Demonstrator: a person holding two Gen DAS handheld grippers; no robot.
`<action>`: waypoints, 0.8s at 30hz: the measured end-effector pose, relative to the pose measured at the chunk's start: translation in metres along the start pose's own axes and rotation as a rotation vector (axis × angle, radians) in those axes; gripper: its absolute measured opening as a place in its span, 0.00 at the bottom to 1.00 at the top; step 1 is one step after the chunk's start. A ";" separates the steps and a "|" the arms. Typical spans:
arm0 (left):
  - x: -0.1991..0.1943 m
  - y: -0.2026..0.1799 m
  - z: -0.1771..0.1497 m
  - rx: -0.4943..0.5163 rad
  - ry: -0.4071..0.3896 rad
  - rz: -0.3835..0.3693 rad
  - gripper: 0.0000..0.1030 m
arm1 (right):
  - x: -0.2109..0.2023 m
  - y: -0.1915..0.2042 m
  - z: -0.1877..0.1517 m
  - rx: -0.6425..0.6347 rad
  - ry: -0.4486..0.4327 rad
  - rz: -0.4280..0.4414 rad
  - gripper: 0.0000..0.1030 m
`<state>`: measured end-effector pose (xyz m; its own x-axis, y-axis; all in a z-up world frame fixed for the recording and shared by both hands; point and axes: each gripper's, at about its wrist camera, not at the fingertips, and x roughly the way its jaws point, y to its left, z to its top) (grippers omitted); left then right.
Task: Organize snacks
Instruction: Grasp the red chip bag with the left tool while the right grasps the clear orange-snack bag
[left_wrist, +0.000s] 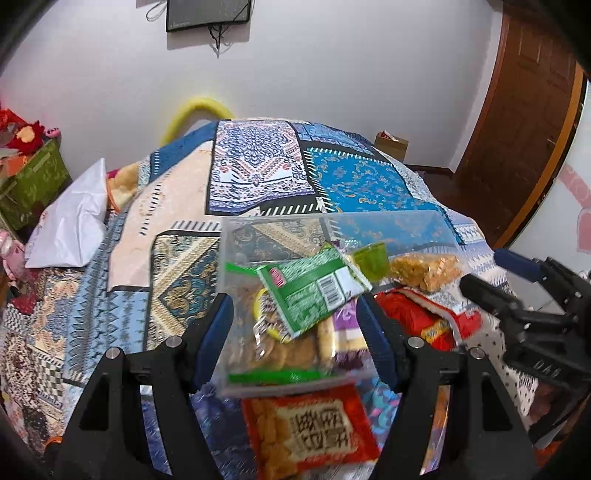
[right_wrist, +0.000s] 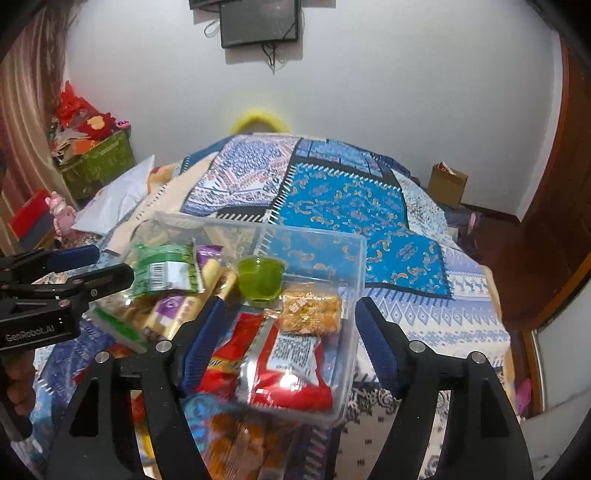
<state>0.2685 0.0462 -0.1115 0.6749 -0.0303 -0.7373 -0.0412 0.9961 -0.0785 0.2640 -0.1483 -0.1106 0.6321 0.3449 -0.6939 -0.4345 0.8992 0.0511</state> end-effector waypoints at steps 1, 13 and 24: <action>-0.005 0.001 -0.003 0.004 -0.001 0.001 0.67 | -0.006 0.001 -0.001 0.002 -0.006 0.004 0.68; -0.036 0.008 -0.050 0.019 0.045 -0.004 0.67 | -0.031 0.008 -0.028 0.013 0.013 0.021 0.70; -0.012 0.005 -0.088 0.017 0.141 -0.029 0.67 | -0.012 0.011 -0.072 0.047 0.136 0.046 0.70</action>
<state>0.1955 0.0445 -0.1624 0.5656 -0.0691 -0.8218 -0.0102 0.9958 -0.0907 0.2057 -0.1622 -0.1536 0.5185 0.3490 -0.7806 -0.4284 0.8961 0.1160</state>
